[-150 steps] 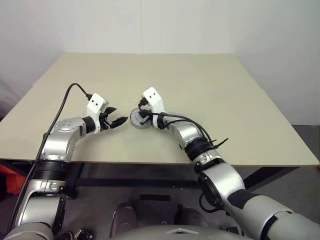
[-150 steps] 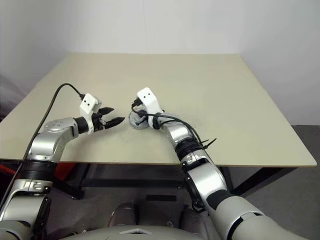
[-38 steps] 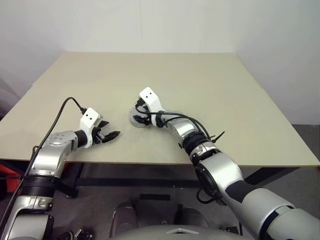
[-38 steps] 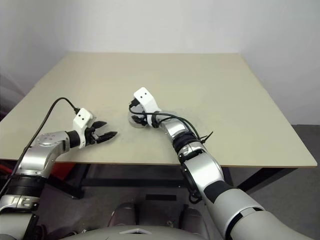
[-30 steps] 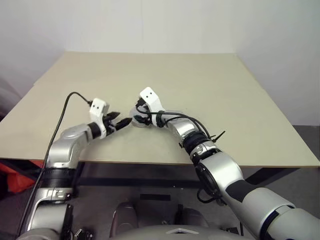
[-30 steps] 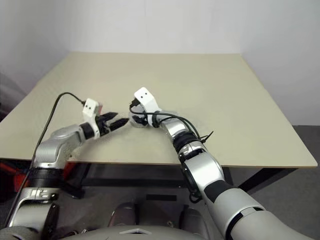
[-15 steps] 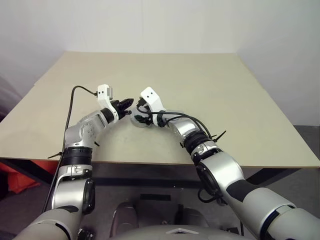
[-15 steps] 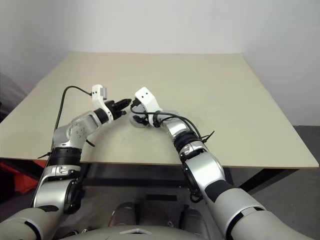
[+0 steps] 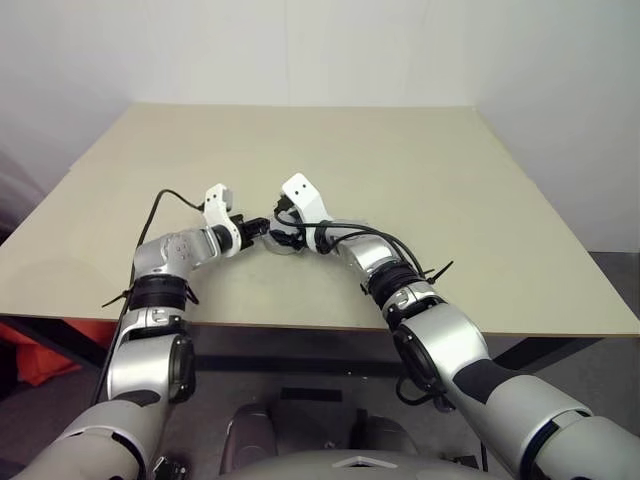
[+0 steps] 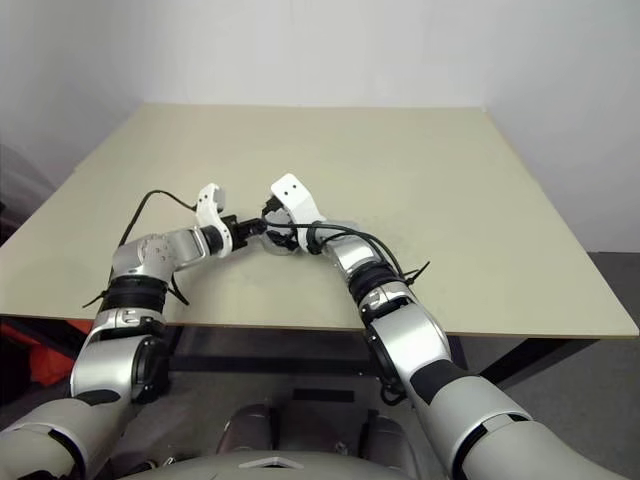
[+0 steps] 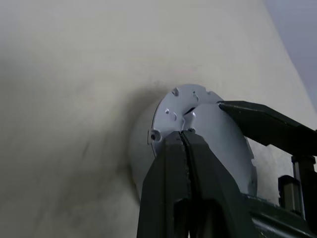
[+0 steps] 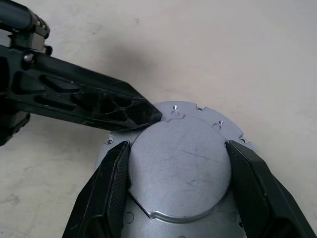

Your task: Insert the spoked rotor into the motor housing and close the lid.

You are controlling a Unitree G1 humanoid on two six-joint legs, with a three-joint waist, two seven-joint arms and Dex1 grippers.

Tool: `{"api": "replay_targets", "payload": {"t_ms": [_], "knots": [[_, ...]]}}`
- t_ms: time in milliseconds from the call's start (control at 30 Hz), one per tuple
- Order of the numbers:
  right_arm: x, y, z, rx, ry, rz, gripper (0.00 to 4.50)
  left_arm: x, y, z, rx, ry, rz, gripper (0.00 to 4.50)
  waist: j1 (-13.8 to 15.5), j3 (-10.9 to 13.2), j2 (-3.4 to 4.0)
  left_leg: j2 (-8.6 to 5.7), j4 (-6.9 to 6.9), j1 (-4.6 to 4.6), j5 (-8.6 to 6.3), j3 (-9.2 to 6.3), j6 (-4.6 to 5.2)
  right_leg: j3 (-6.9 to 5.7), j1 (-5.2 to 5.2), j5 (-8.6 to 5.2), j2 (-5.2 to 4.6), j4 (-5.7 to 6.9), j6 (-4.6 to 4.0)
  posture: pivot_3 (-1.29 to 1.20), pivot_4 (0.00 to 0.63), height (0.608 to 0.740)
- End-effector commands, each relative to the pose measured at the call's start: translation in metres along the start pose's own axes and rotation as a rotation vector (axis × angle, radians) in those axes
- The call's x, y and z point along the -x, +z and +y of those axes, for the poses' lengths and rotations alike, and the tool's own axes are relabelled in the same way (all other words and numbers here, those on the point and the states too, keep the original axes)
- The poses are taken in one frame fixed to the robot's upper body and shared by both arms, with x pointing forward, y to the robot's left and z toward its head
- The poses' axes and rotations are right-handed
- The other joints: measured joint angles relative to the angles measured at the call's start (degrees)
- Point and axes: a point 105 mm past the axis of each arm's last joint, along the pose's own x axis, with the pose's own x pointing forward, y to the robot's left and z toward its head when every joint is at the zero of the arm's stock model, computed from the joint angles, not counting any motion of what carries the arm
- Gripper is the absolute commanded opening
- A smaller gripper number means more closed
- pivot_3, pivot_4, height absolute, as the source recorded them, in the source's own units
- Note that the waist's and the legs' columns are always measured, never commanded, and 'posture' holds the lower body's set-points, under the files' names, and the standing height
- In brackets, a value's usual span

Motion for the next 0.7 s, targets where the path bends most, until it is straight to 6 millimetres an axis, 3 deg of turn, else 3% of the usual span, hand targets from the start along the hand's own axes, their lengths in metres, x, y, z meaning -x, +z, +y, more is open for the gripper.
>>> {"api": "replay_targets", "payload": {"t_ms": [33,67,233,700], "knots": [[0.006,0.004,-0.013,-0.002,-0.031,-0.006,2.97,0.0,-0.007,-0.003,0.012,-0.015,0.049,0.04,0.05,0.0,0.0,0.0,0.0,0.0,0.0,0.0,0.0,0.0,0.0,0.0,-0.01,0.0,0.0,0.0,0.0,0.74],[0.007,0.004,-0.012,-0.005,-0.02,-0.011,2.97,0.001,-0.008,-0.002,0.013,-0.015,0.052,0.04,0.09,0.0,0.0,-0.01,0.0,0.0,0.0,0.0,0.0,-0.01,0.01,0.0,-0.02,0.0,0.0,0.0,0.0,0.74],[0.009,0.009,-0.013,0.011,-0.014,-0.023,4.48,0.003,-0.009,-0.005,0.014,-0.028,0.066,0.0,0.2,0.0,0.0,-0.02,0.0,-0.08,0.0,-0.01,0.0,-0.02,0.04,0.0,-0.03,-0.13,0.0,0.0,0.0,0.74],[0.037,0.059,-0.021,0.053,0.053,-0.178,4.48,0.002,-0.015,-0.014,0.025,-0.069,0.106,0.0,0.61,0.01,-0.01,-0.02,-0.19,-0.31,-0.05,-0.01,0.09,-0.14,0.07,0.01,-0.02,-0.66,0.01,0.0,0.0,0.74]]}}
